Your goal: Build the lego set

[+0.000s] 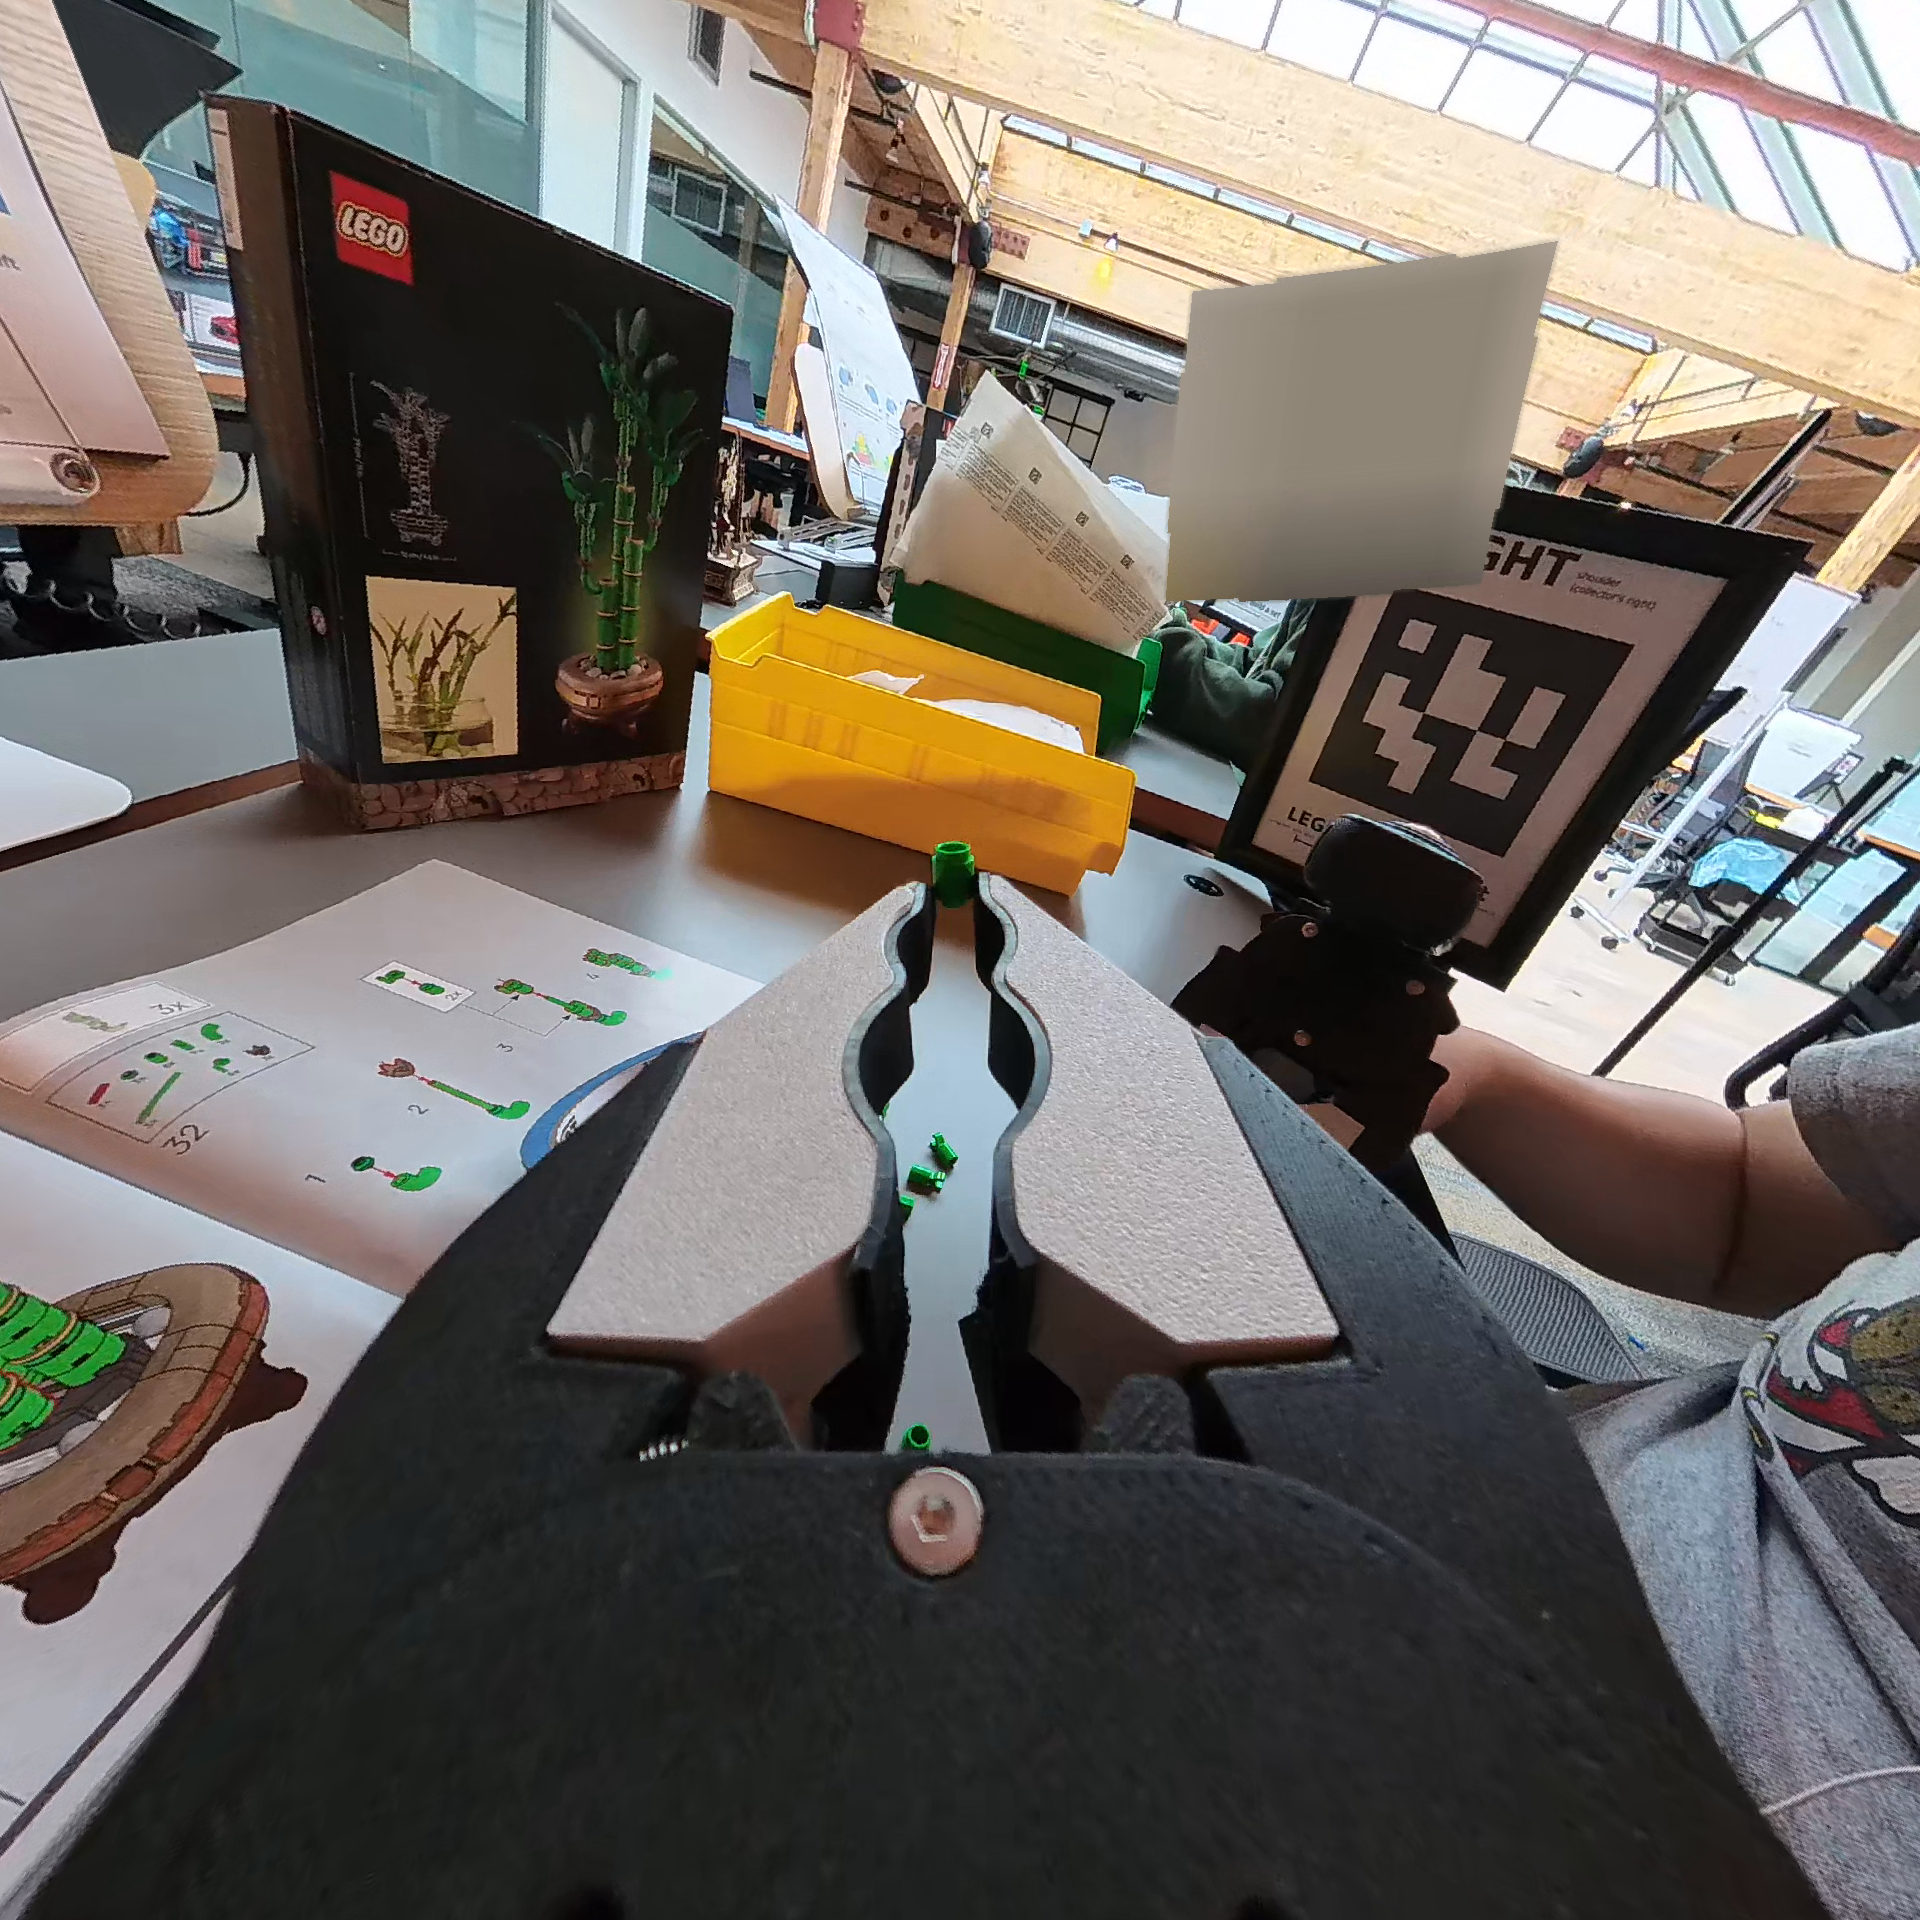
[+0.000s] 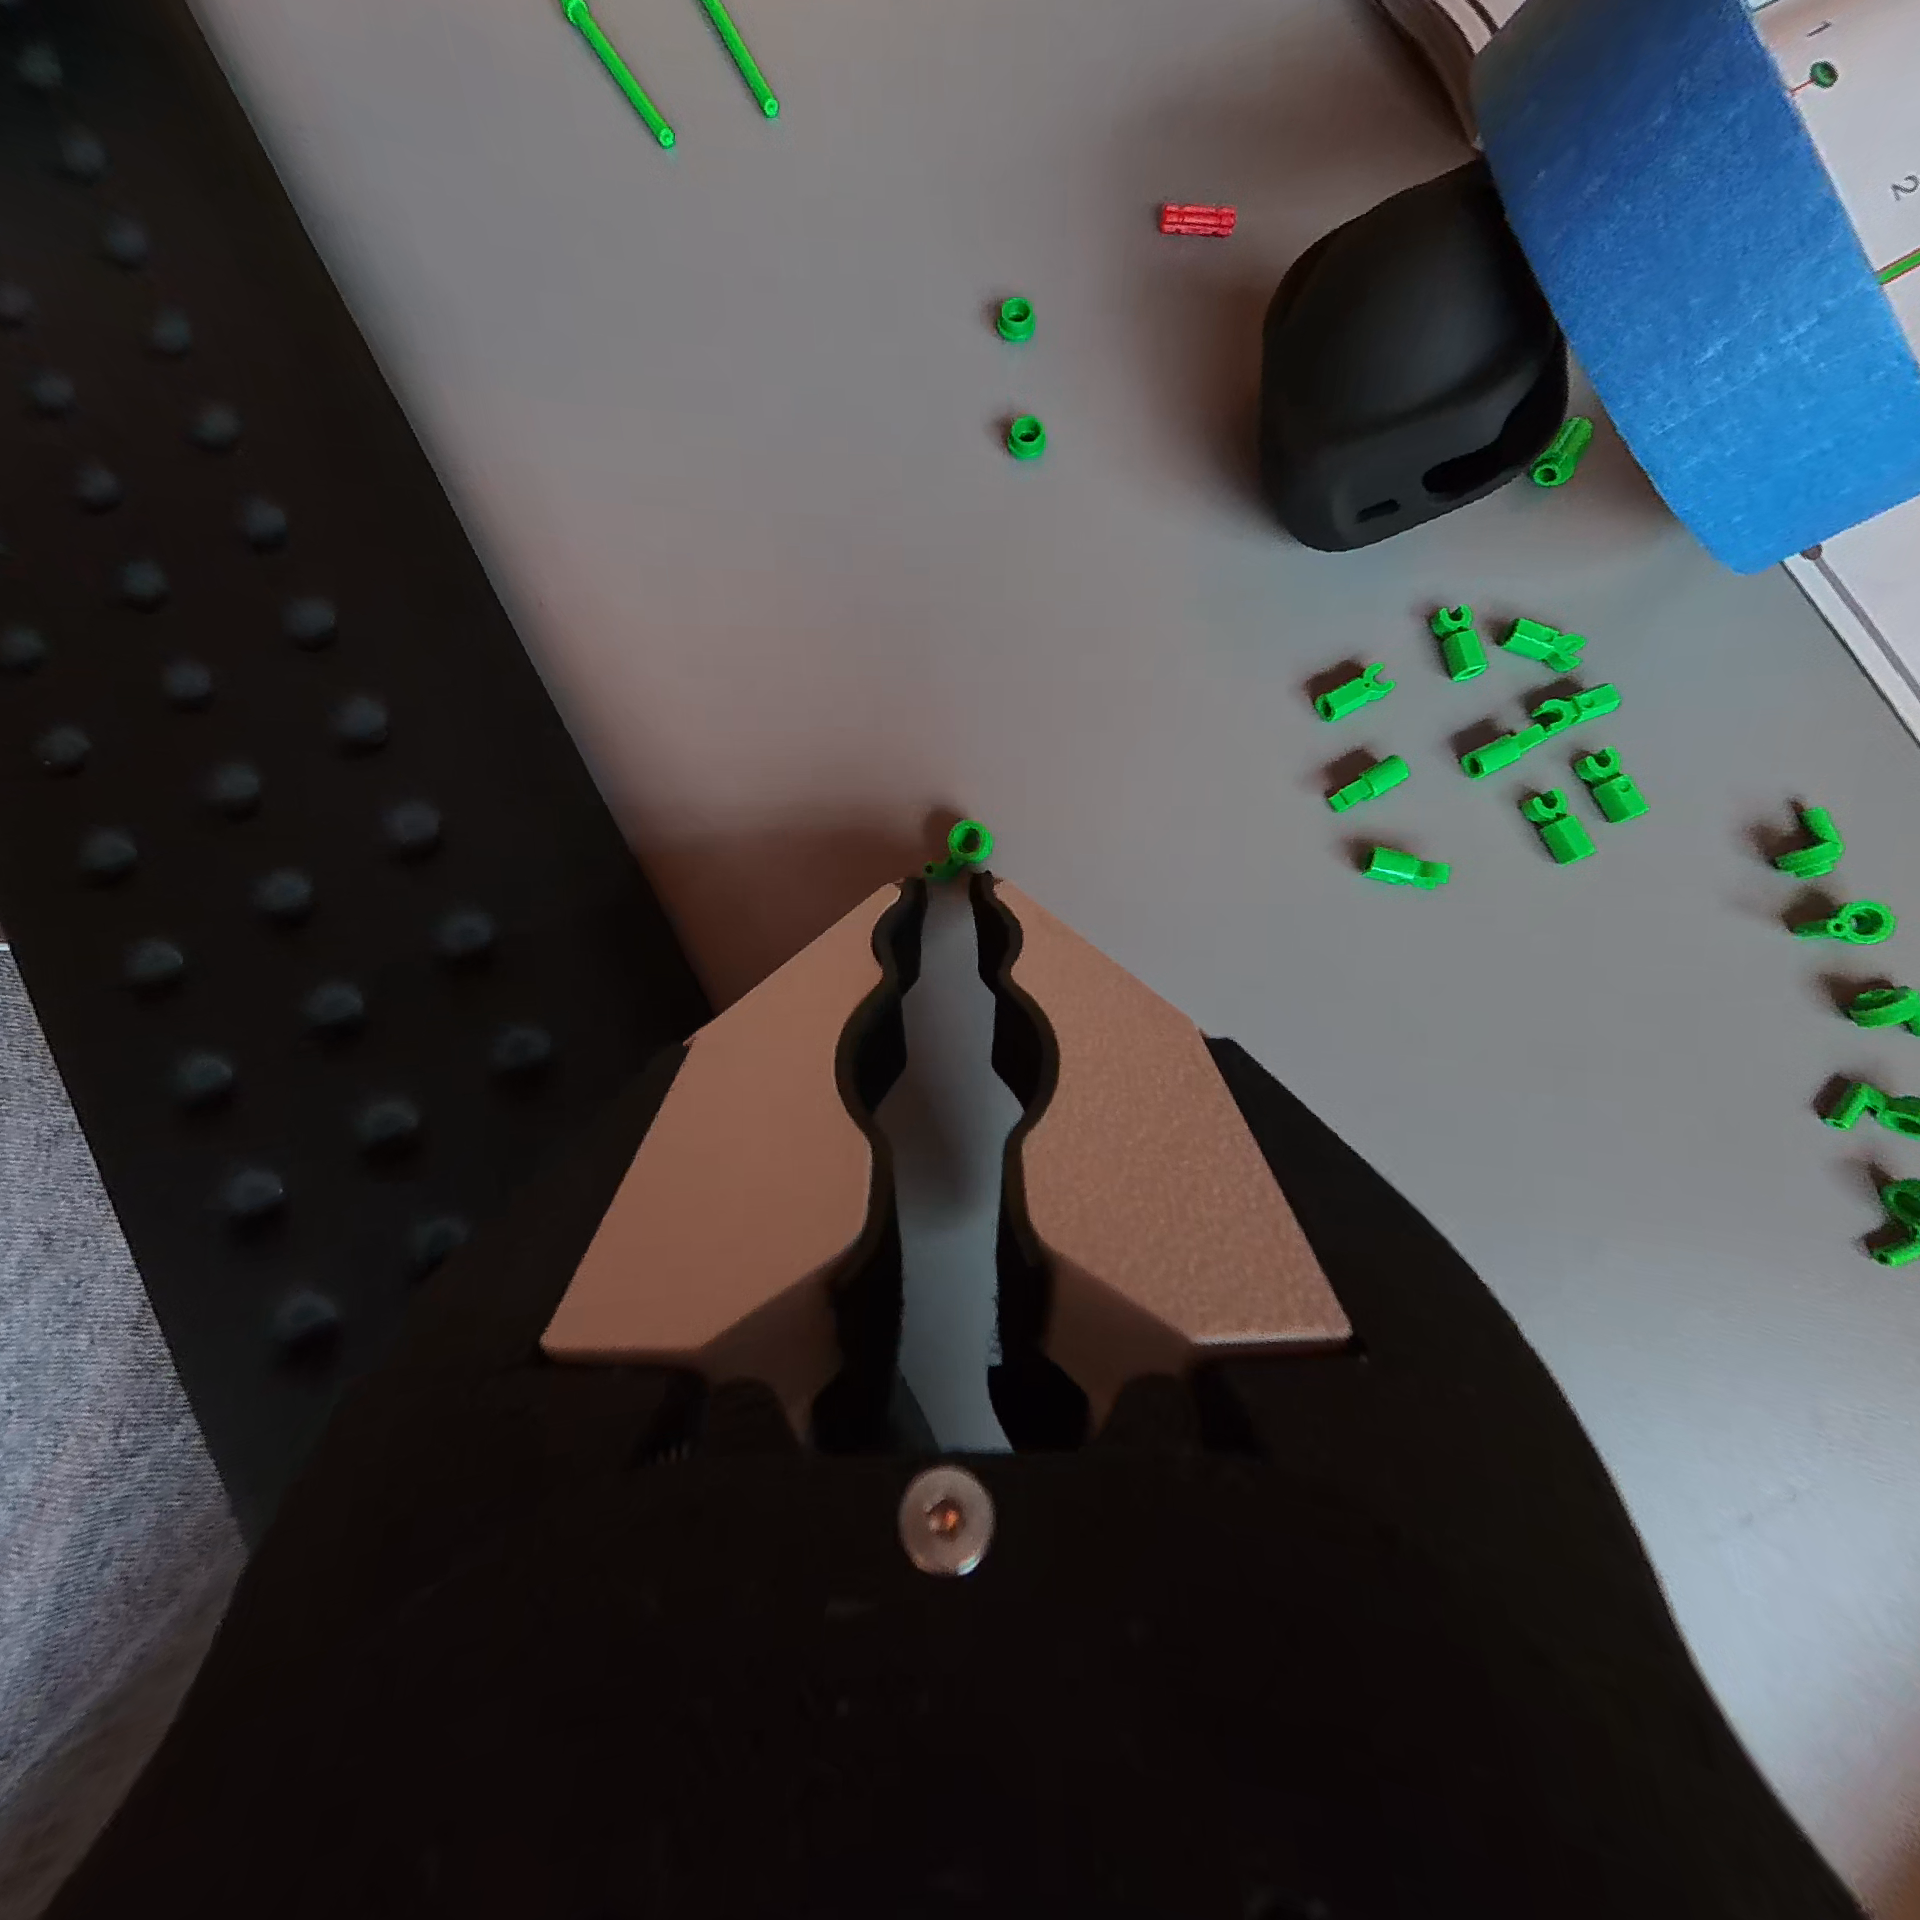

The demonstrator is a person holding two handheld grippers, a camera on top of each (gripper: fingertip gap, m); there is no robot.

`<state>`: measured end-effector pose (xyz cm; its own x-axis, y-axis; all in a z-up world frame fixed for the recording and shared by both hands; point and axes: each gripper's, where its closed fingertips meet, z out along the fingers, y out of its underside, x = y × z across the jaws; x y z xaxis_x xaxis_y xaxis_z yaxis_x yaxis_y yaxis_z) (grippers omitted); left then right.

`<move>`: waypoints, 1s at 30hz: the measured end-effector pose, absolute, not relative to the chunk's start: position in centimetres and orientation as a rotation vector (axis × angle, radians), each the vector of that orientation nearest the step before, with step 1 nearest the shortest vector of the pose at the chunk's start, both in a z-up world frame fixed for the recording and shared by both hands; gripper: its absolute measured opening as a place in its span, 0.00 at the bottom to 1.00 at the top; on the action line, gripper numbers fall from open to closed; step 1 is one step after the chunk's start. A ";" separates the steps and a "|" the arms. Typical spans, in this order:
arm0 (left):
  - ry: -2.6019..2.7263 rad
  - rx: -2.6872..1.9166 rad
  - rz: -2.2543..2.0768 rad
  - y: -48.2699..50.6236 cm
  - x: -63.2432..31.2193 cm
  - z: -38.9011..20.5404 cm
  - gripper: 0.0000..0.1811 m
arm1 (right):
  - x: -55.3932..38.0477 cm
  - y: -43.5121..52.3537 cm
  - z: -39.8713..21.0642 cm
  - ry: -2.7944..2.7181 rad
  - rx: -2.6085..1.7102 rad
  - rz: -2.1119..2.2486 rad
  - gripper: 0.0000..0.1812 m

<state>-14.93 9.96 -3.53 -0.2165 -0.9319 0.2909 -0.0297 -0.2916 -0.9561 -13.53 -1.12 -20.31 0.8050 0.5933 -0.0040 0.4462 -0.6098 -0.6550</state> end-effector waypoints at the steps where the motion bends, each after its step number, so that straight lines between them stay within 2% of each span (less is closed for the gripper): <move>1: 1.215 -1.313 -1.598 10.0 -14.9 -3.5 0.02 | -13.6 -1.2 -20.3 -0.750 -2.334 0.291 0.06; 9: 1.222 -1.314 -1.595 9.9 -14.9 -3.6 0.02 | -12.9 -1.1 -19.9 -0.610 -2.398 0.210 0.08; 14: 1.227 -1.318 -1.590 9.9 -14.9 -3.7 0.02 | -13.4 -1.5 -19.7 -0.576 -2.463 0.217 0.13; 30: 1.249 -1.332 -1.572 9.8 -14.7 -4.1 0.03 | -11.7 -0.3 -20.0 -0.583 -2.446 0.091 0.11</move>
